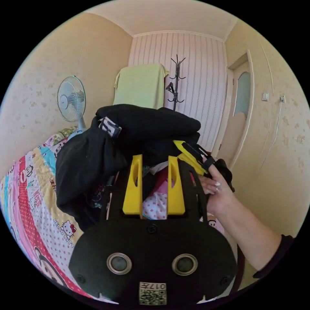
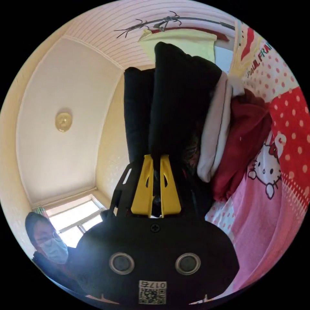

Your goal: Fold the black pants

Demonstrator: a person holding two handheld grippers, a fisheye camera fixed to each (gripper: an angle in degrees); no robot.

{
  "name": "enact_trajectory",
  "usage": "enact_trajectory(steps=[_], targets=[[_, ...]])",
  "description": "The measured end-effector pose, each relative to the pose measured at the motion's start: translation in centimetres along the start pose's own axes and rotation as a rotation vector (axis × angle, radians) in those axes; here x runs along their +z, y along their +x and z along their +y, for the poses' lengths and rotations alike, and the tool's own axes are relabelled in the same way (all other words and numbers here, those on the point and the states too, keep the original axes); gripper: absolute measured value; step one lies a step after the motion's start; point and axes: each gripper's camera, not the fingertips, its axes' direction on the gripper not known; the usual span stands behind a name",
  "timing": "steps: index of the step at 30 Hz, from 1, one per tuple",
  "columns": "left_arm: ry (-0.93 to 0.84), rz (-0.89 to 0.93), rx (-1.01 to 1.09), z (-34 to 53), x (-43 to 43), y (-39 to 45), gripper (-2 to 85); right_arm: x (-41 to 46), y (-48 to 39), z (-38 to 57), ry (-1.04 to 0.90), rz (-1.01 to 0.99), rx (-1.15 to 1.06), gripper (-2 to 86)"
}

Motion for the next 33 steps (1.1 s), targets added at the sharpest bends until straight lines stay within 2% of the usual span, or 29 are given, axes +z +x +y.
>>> enact_trajectory(steps=[2, 4, 5, 8, 11, 16, 19, 23, 25, 26, 28, 30, 31, 33], targets=[[-0.040, 0.098, -0.090, -0.3, 1.3, -2.0, 9.3, 0.9, -3.4, 0.5, -0.075, 0.082, -0.109, 3.5], [-0.047, 0.236, -0.234, -0.4, 1.2, -4.7, 6.3, 1.9, -5.7, 0.8, -0.138, 0.075, -0.172, 3.0], [-0.020, 0.304, -0.283, -0.6, 0.2, -5.9, 4.6, 2.7, -7.3, 1.1, -0.162, 0.057, -0.206, 2.6], [0.071, 0.352, -0.290, -2.0, -4.6, -7.3, 2.5, 4.6, -12.5, 2.0, -0.180, 0.034, -0.294, 1.6], [0.165, 0.507, -0.424, -4.0, -10.2, -10.1, 1.8, 7.0, -18.2, 2.8, -0.221, -0.021, -0.381, 0.5], [0.272, 0.560, -0.369, -7.8, -21.3, -11.3, 1.6, 11.1, -28.1, 5.4, -0.314, -0.087, -0.494, 0.4], [0.375, 0.601, -0.325, -7.9, -30.7, -11.2, 1.7, 14.0, -33.4, 9.3, -0.394, -0.249, -0.530, 1.1], [0.466, 0.510, -0.210, -6.2, -46.5, -10.0, 2.3, 20.7, -38.9, 17.8, -0.521, -0.489, -0.459, 1.7], [0.471, 0.410, -0.204, -4.5, -53.1, -10.3, 2.8, 24.4, -40.1, 22.5, -0.581, -0.533, -0.373, 1.9], [0.460, 0.304, -0.204, -2.8, -57.1, -10.6, 3.3, 27.0, -40.3, 26.2, -0.621, -0.526, -0.320, 2.1], [0.412, 0.156, -0.237, 0.8, -62.0, -11.8, 4.4, 30.6, -39.5, 32.7, -0.694, -0.470, -0.263, 2.5], [0.294, -0.032, -0.340, 8.0, -67.0, -14.6, 5.2, 33.6, -37.6, 39.8, -0.782, -0.369, -0.236, 3.0], [0.274, -0.077, -0.368, 10.3, -68.1, -15.2, 5.4, 35.3, -35.8, 45.0, -0.853, -0.275, -0.254, 3.5], [0.163, -0.219, -0.461, 20.2, -71.7, -16.9, 6.3, 37.2, -32.5, 53.4, -0.979, -0.095, -0.313, 4.5]])
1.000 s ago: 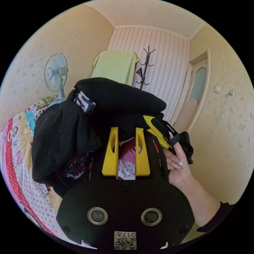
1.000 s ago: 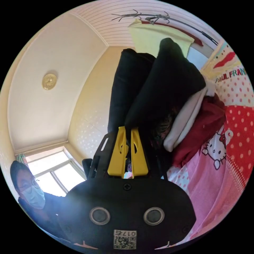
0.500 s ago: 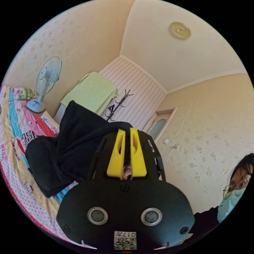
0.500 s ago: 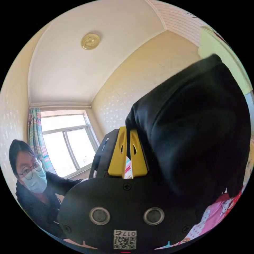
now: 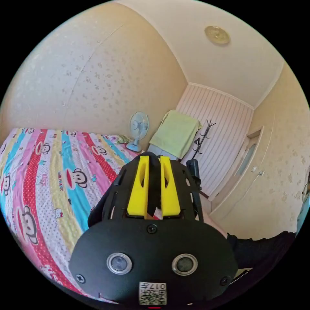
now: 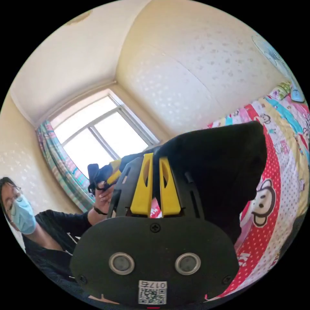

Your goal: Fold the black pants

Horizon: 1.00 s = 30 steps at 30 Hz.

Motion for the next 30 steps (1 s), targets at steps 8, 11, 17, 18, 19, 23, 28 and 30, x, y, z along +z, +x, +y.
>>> enact_trajectory(steps=[8, 11, 17, 18, 19, 23, 28, 30], targets=[[-0.006, -0.117, -0.252, 27.3, -15.6, -9.8, 6.1, 11.0, 3.8, 21.3, 0.166, 0.218, 0.218, 10.2], [-0.032, -0.164, -0.271, 33.1, -19.3, -8.7, 6.7, 10.2, 4.0, 24.2, 0.294, 0.328, 0.268, 15.2], [-0.072, -0.318, -0.004, 36.1, -22.2, -1.7, 8.5, 16.0, 3.4, 19.9, 0.048, 0.536, 0.107, 24.5], [-0.070, -0.310, -0.007, 35.9, -22.3, -1.0, 8.7, 16.8, 3.5, 19.4, 0.015, 0.613, 0.109, 25.0], [-0.067, -0.298, -0.013, 35.8, -22.3, -0.7, 8.6, 18.3, 3.8, 18.6, -0.028, 0.718, 0.110, 26.2], [-0.020, -0.220, -0.039, 36.0, -23.3, 1.8, 7.9, 24.5, 6.4, 16.1, -0.216, 0.656, 0.034, 28.3], [-0.018, -0.160, -0.078, 39.4, -24.4, 4.9, 6.4, 30.1, 8.6, 16.3, -0.424, 0.805, 0.027, 25.8], [-0.012, -0.140, -0.097, 41.3, -25.4, 6.4, 6.1, 28.7, 8.4, 15.6, -0.377, 0.769, 0.092, 21.3]])
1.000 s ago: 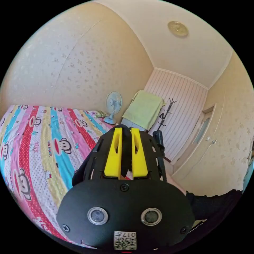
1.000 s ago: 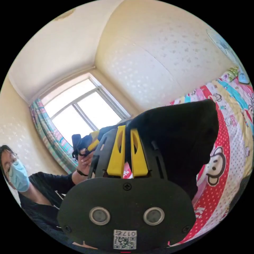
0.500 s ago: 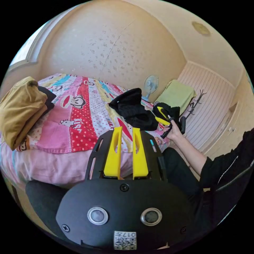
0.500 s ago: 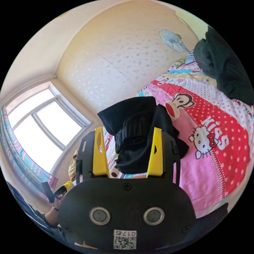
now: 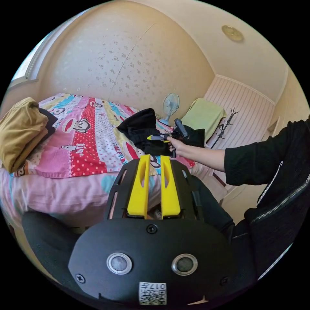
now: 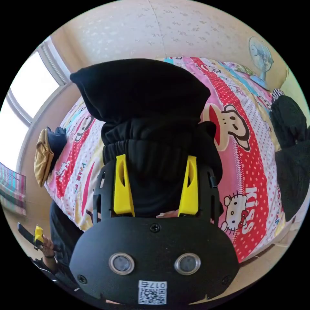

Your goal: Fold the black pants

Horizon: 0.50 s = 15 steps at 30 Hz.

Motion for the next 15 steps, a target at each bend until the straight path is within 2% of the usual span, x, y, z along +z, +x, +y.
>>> enact_trajectory(steps=[4, 5, 10, 15], targets=[[0.011, -0.081, 0.012, 2.4, -1.6, 1.6, 5.8, -5.1, 2.6, 2.2, 0.167, -0.237, 0.113, 8.1], [0.012, -0.090, 0.015, 2.7, -1.7, 1.9, 6.1, -6.3, 3.0, 2.7, 0.186, -0.317, 0.119, 7.1], [-0.012, -0.086, 0.080, 1.4, -1.0, 4.6, 8.7, -12.7, 1.3, 5.3, 0.288, -0.453, -0.025, 5.0], [0.100, -0.202, 0.425, -0.6, 1.4, 11.7, 14.6, -20.5, -0.9, 9.3, 0.408, -0.615, -0.212, 3.1]])
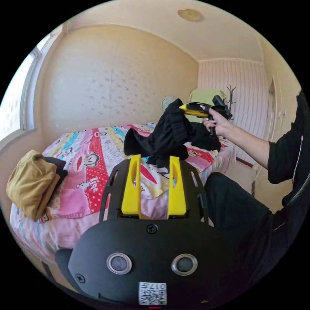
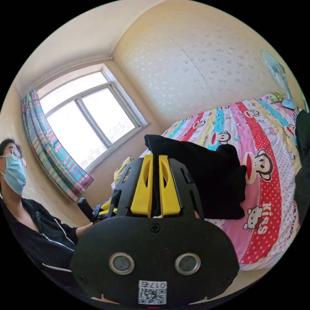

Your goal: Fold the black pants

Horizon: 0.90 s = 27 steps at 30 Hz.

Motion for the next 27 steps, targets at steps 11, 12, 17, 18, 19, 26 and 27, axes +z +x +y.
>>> enact_trajectory(steps=[11, 12, 17, 18, 19, 26, 27], targets=[[-0.162, -0.049, 0.168, -0.9, 10.4, 13.2, 18.5, -0.4, -0.3, 4.3, -0.005, -0.203, 0.153, 1.8], [-0.105, -0.008, 0.156, 0.2, 8.5, 13.5, 18.2, -0.9, -0.4, 4.5, 0.010, -0.223, 0.153, 1.8], [0.116, -0.134, 0.315, 4.1, 2.7, 16.3, 21.5, -4.3, -5.2, 2.5, 0.060, -0.220, 0.024, 1.6], [0.140, -0.129, 0.302, 4.0, 2.5, 16.2, 21.6, -4.4, -5.9, 2.1, 0.057, -0.218, 0.010, 1.6], [0.138, -0.133, 0.290, 3.7, 2.6, 16.1, 21.6, -4.4, -7.0, 1.5, 0.055, -0.227, -0.009, 1.6], [0.182, -0.445, 0.049, 0.6, 2.6, 11.6, 9.0, -5.4, -9.3, 3.5, 0.117, -0.318, -0.015, 1.8], [0.186, -0.407, -0.029, 0.4, 1.5, 9.6, 6.8, -5.8, -9.1, 3.7, 0.126, -0.309, -0.014, 1.9]])
